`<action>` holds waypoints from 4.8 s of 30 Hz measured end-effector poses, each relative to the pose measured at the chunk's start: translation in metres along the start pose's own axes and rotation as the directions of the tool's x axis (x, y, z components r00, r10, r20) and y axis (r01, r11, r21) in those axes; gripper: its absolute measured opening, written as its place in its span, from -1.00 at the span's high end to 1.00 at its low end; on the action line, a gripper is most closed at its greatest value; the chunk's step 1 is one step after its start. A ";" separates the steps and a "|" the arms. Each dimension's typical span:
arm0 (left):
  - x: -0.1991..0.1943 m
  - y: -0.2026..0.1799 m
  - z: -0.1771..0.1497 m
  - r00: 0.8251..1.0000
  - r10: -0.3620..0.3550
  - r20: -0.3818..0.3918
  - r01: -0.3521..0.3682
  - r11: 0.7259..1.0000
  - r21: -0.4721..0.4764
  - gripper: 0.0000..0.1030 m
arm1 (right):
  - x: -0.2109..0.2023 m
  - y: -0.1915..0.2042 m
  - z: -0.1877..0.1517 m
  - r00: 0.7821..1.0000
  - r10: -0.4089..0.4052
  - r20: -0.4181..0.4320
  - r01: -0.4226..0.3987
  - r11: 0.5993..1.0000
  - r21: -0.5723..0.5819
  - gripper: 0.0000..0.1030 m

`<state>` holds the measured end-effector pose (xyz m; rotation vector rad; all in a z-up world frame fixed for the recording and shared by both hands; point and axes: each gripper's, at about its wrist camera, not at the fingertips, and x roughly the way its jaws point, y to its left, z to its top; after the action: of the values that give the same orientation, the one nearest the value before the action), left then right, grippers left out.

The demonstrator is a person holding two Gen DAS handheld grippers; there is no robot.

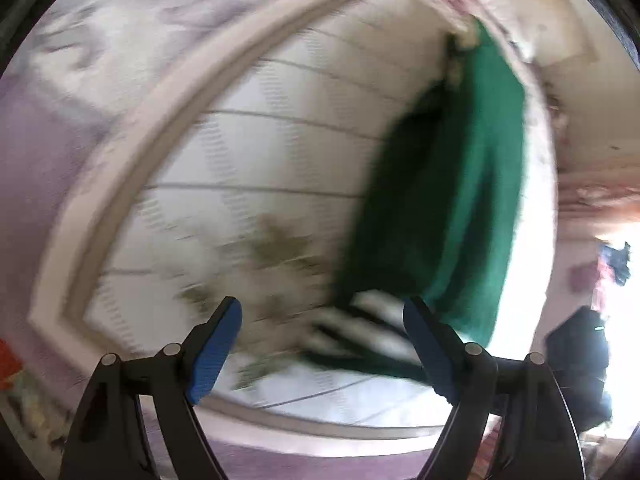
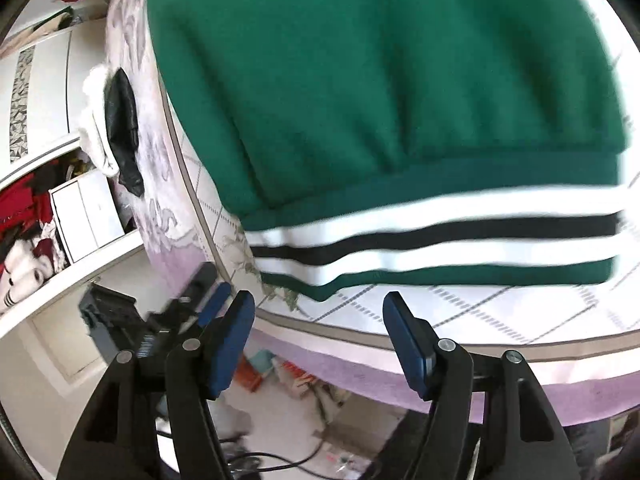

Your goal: Fold large clothes

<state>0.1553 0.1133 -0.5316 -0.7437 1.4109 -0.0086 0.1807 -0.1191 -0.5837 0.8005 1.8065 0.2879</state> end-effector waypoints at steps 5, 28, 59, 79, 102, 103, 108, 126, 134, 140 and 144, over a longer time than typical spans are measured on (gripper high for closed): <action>0.045 -0.045 0.018 0.998 -0.010 -0.061 0.017 0.993 0.114 -0.46 | -0.048 -0.047 0.020 0.992 -0.032 0.123 0.016 0.992 0.127 -0.33; 0.011 0.014 -0.019 0.997 -0.007 -0.077 0.007 1.000 -0.005 0.49 | -0.093 -0.128 0.039 0.970 -0.176 0.167 0.136 0.965 0.225 -0.33; 0.047 -0.004 0.012 0.999 -0.052 -0.004 0.052 0.997 0.055 0.42 | -0.002 -0.155 0.030 0.864 0.500 0.058 -0.498 0.833 0.239 0.13; 0.040 0.017 0.003 0.996 -0.063 -0.056 0.062 0.998 -0.007 -0.37 | 0.010 -0.103 0.044 0.885 0.462 0.061 -0.462 0.853 0.243 0.35; 0.078 0.030 -0.004 0.933 -0.343 -0.105 0.329 0.935 -0.134 -0.37 | 0.005 -0.087 0.061 0.921 0.378 -0.093 -0.348 0.906 0.240 0.16; 0.076 0.028 -0.002 0.934 -0.345 -0.094 0.333 0.935 -0.120 -0.34 | 0.006 -0.085 0.061 0.920 0.380 -0.093 -0.350 0.906 0.238 0.16; 0.058 0.011 0.005 0.949 -0.312 -0.036 0.311 0.950 -0.032 0.47 | 0.008 -0.048 0.053 0.943 0.330 -0.045 -0.317 0.930 0.186 0.28; -0.173 -0.085 -0.010 0.949 -0.271 -0.164 0.260 0.962 -0.088 0.52 | -0.105 0.089 -0.141 0.823 0.548 -0.150 -0.356 0.703 0.616 0.45; -0.096 -0.134 0.087 0.966 -0.229 -0.119 0.222 0.972 -0.074 0.51 | -0.138 0.080 -0.036 0.764 0.645 0.024 -0.499 0.565 0.657 0.44; 0.003 -0.155 0.152 0.976 -0.094 -0.198 0.085 0.995 -0.053 0.49 | -0.116 0.016 0.070 0.711 0.683 0.167 -0.566 0.416 0.712 0.28; 0.045 -0.158 0.179 0.972 -0.033 -0.233 0.019 0.998 -0.059 0.35 | -0.113 0.004 0.135 0.710 0.668 0.225 -0.614 0.430 0.661 -0.36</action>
<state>0.3886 0.0538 -0.5018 -0.8286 1.6307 -0.0792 0.3257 -0.2133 -0.5499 2.0939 1.5712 0.0929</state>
